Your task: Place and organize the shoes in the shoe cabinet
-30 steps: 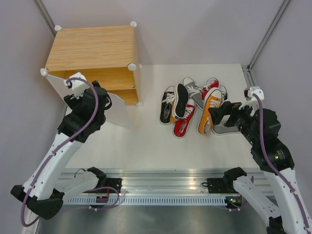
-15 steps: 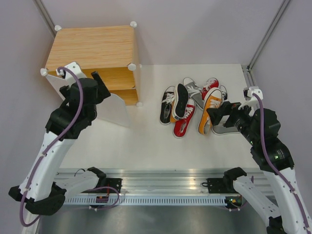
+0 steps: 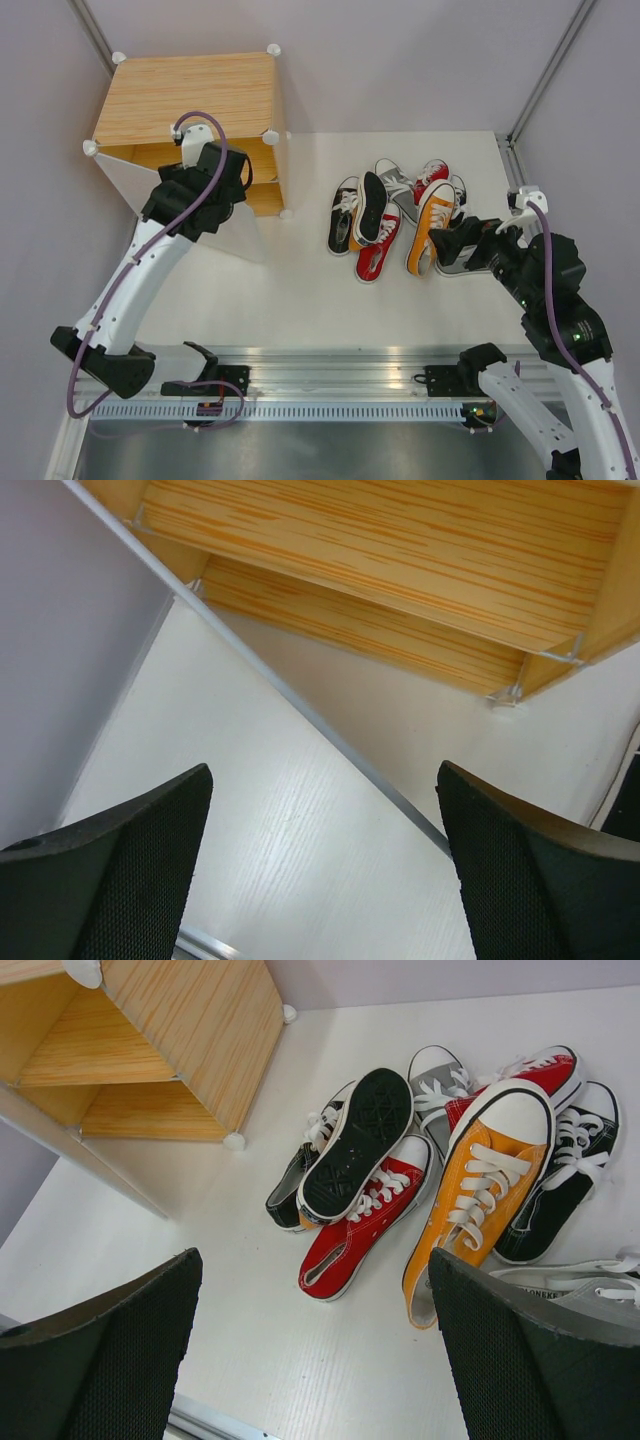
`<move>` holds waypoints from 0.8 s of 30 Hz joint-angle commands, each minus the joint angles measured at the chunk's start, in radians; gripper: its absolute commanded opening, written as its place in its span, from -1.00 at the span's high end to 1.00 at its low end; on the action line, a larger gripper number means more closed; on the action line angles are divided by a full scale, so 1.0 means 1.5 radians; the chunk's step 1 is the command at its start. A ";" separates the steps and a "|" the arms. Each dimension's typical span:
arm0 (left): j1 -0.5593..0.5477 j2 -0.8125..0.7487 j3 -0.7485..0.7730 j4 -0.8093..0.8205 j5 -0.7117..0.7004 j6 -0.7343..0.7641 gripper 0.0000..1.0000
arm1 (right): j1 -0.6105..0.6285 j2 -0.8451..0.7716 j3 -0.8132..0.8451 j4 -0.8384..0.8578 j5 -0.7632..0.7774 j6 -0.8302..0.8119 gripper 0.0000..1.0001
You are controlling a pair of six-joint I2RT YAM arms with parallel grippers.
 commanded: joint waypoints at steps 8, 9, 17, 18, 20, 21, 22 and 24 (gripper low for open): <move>0.025 -0.043 -0.038 -0.067 -0.076 0.023 -0.86 | 0.002 0.001 0.037 -0.008 -0.001 -0.008 -0.96; 0.030 -0.057 -0.043 -0.071 -0.078 0.024 -0.86 | 0.003 0.002 0.041 -0.007 -0.004 -0.008 -0.96; 0.069 -0.134 -0.094 -0.116 -0.098 0.039 -0.86 | 0.002 0.016 0.056 0.013 -0.024 0.001 -0.96; 0.072 -0.140 -0.097 -0.120 -0.101 0.041 -0.86 | 0.003 0.019 0.055 0.016 -0.028 0.001 -0.96; 0.081 -0.159 -0.104 -0.126 -0.103 0.051 -0.86 | 0.002 0.026 0.056 0.023 -0.039 0.006 -0.96; 0.093 -0.165 -0.105 -0.129 -0.103 0.055 -0.86 | 0.002 0.027 0.053 0.026 -0.042 0.007 -0.96; 0.097 -0.173 -0.109 -0.129 -0.104 0.064 -0.87 | 0.002 0.030 0.053 0.030 -0.045 0.012 -0.96; 0.114 -0.193 -0.114 -0.133 -0.104 0.074 -0.88 | 0.002 0.032 0.050 0.040 -0.054 0.016 -0.96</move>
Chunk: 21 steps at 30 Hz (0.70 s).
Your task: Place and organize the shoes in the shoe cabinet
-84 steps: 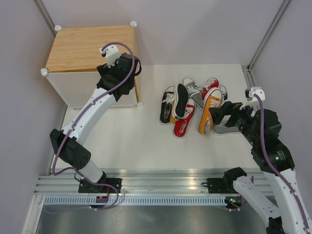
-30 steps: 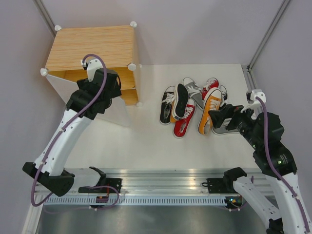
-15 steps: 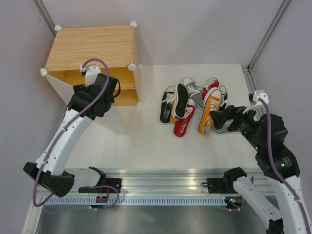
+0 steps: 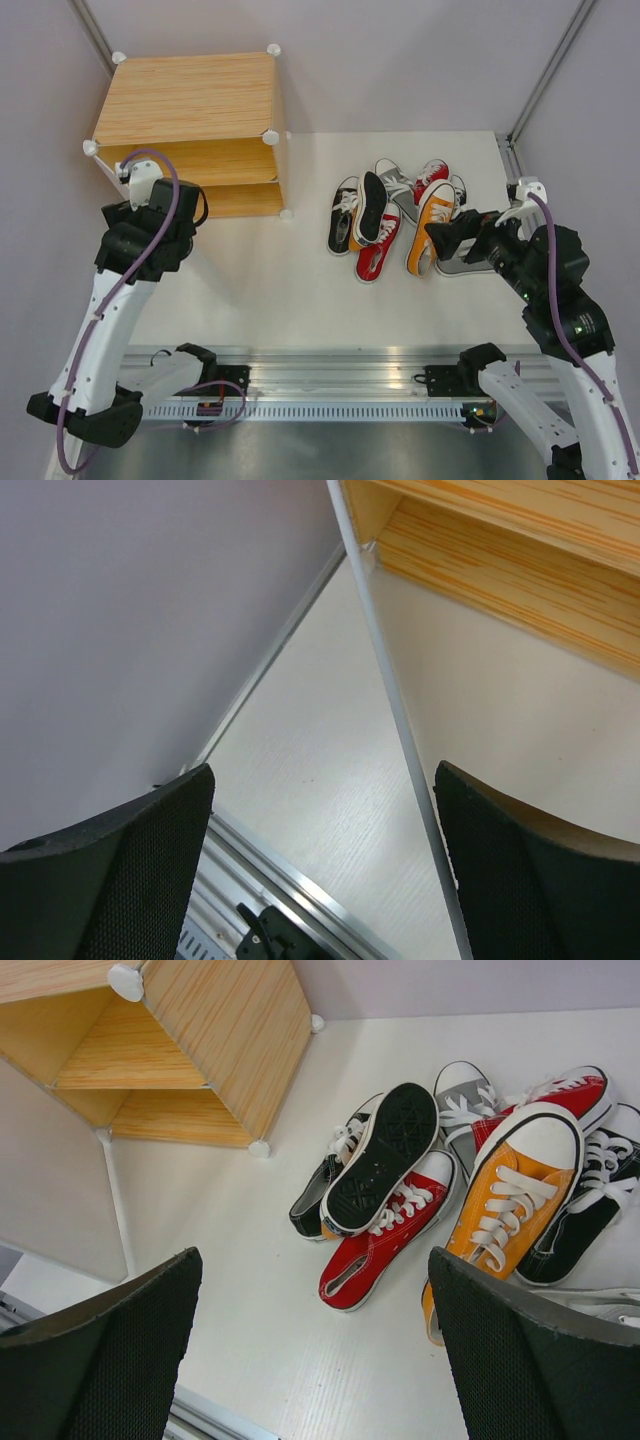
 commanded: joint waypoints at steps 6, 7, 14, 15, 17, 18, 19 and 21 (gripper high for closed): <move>0.079 -0.073 -0.056 -0.029 -0.034 0.083 -0.93 | 0.002 0.020 0.008 0.052 -0.042 0.026 -0.95; 0.083 -0.082 -0.063 -0.028 -0.036 0.088 -0.93 | 0.002 0.023 0.009 0.053 -0.044 0.027 -0.96; 0.100 -0.103 -0.044 -0.047 -0.093 0.087 -0.98 | 0.004 0.045 0.024 0.059 -0.066 0.031 -0.96; 0.101 -0.103 -0.045 -0.048 -0.103 0.090 -0.98 | 0.005 0.047 0.025 0.059 -0.067 0.030 -0.96; 0.102 -0.104 -0.035 -0.057 -0.132 0.091 -0.98 | 0.010 0.053 0.028 0.059 -0.070 0.031 -0.96; 0.102 -0.102 -0.025 -0.063 -0.133 0.089 -0.98 | 0.013 0.056 0.031 0.058 -0.070 0.030 -0.96; 0.102 -0.100 0.007 -0.064 -0.129 0.089 -0.97 | 0.016 0.058 0.034 0.057 -0.070 0.030 -0.95; 0.102 -0.093 0.059 -0.068 -0.069 0.082 -0.95 | 0.023 0.059 0.037 0.056 -0.069 0.026 -0.96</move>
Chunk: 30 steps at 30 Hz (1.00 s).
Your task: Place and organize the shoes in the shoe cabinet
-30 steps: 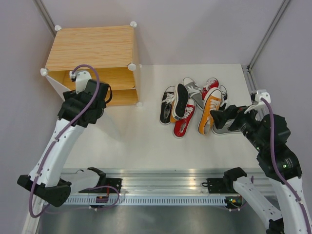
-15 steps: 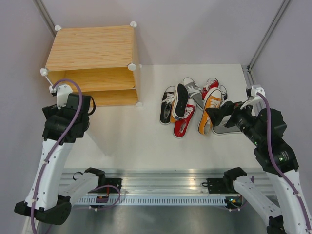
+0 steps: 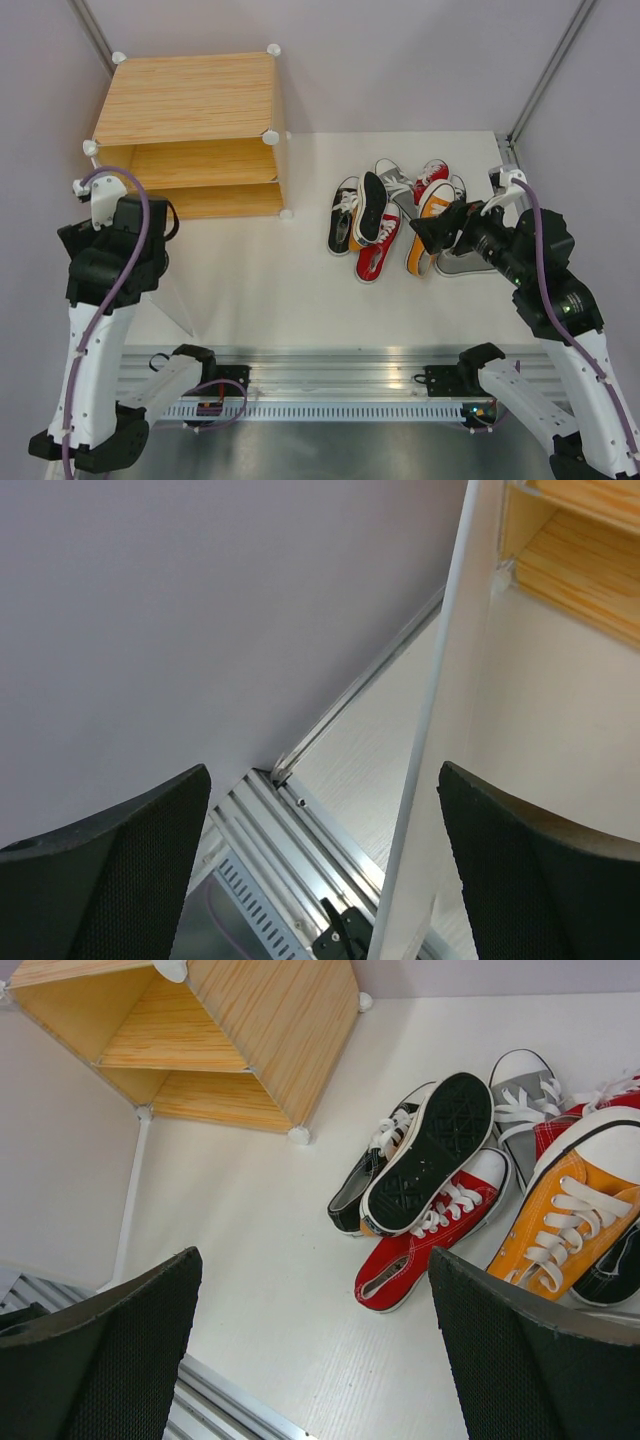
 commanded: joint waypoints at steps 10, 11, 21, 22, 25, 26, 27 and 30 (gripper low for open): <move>0.004 0.011 0.263 0.056 0.524 -0.041 -0.92 | 0.019 -0.003 0.023 0.013 0.002 -0.003 -0.96; 0.004 0.013 0.254 0.050 0.560 -0.046 -0.93 | 0.020 -0.006 0.022 0.011 0.005 -0.005 -0.96; 0.004 0.018 0.104 -0.020 0.520 -0.054 -0.99 | 0.020 -0.026 0.007 0.001 0.025 -0.008 -0.96; 0.004 0.018 0.098 -0.025 0.479 -0.055 -0.99 | 0.020 -0.025 0.006 0.002 0.025 -0.009 -0.96; 0.004 0.019 0.075 -0.061 0.381 -0.052 -0.99 | 0.020 -0.023 0.004 0.006 0.022 -0.008 -0.96; 0.004 0.019 0.065 -0.073 0.358 -0.052 -0.99 | 0.020 -0.023 0.002 0.007 0.021 -0.007 -0.96; 0.004 0.017 0.045 -0.082 0.336 -0.054 -0.99 | 0.021 -0.019 0.002 0.007 0.019 -0.008 -0.96; 0.004 0.000 0.024 -0.091 0.283 -0.078 -1.00 | 0.026 -0.011 -0.001 0.013 0.018 -0.006 -0.96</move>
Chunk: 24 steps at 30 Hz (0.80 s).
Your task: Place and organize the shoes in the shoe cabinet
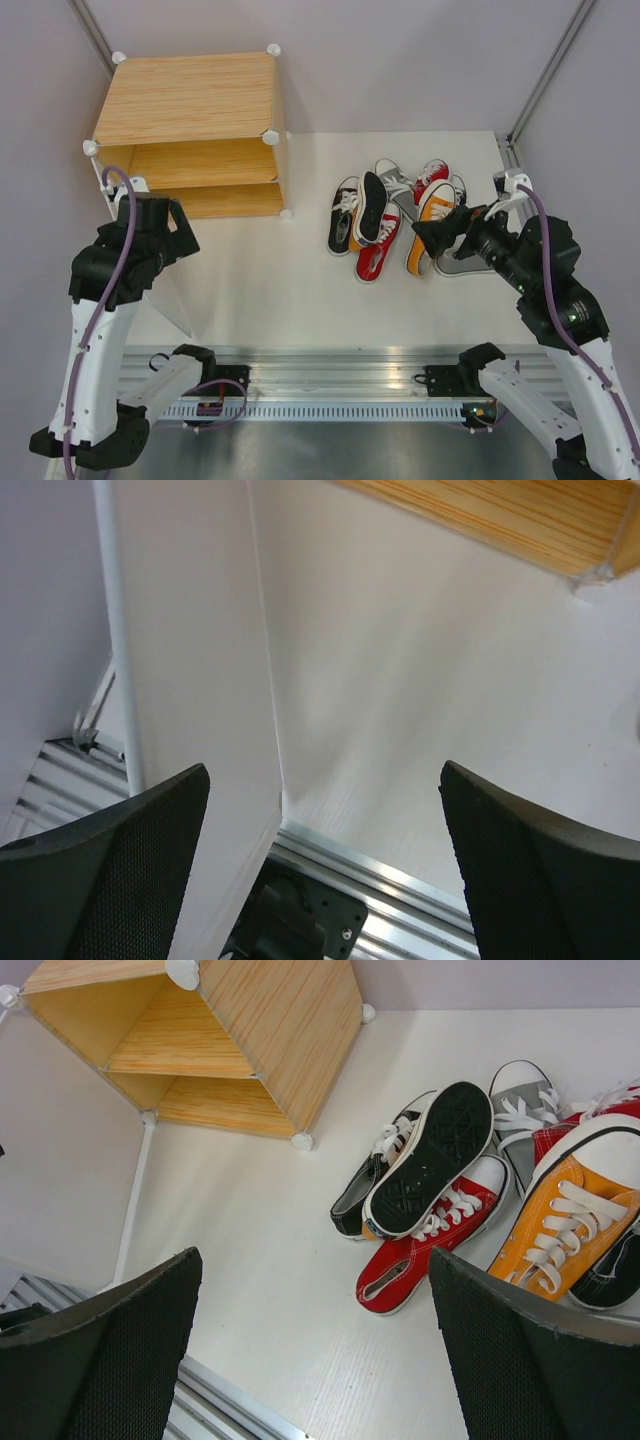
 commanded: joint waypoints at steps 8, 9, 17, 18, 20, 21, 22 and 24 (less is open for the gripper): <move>0.002 -0.025 -0.031 -0.109 -0.254 -0.086 -1.00 | 0.027 0.035 0.014 0.016 0.008 -0.013 -0.96; 0.002 -0.020 -0.036 -0.110 -0.270 -0.095 -0.99 | 0.031 0.038 0.017 0.013 0.008 -0.013 -0.96; 0.019 0.026 -0.093 -0.062 -0.336 -0.119 -0.99 | 0.085 0.063 0.045 -0.004 0.037 -0.032 -0.96; 0.026 0.028 -0.099 -0.039 -0.338 -0.114 -0.99 | 0.091 0.064 0.045 -0.008 0.039 -0.034 -0.96; 0.054 0.032 -0.113 -0.009 -0.338 -0.098 -0.99 | 0.103 0.062 0.044 -0.009 0.043 -0.038 -0.96; 0.065 0.034 -0.116 0.020 -0.338 -0.080 -1.00 | 0.106 0.059 0.042 -0.008 0.045 -0.038 -0.96; 0.093 0.034 -0.117 0.032 -0.340 -0.068 -1.00 | 0.110 0.058 0.038 -0.008 0.047 -0.040 -0.96; 0.124 0.034 -0.118 0.061 -0.346 -0.033 -0.99 | 0.114 0.054 0.034 -0.008 0.051 -0.041 -0.96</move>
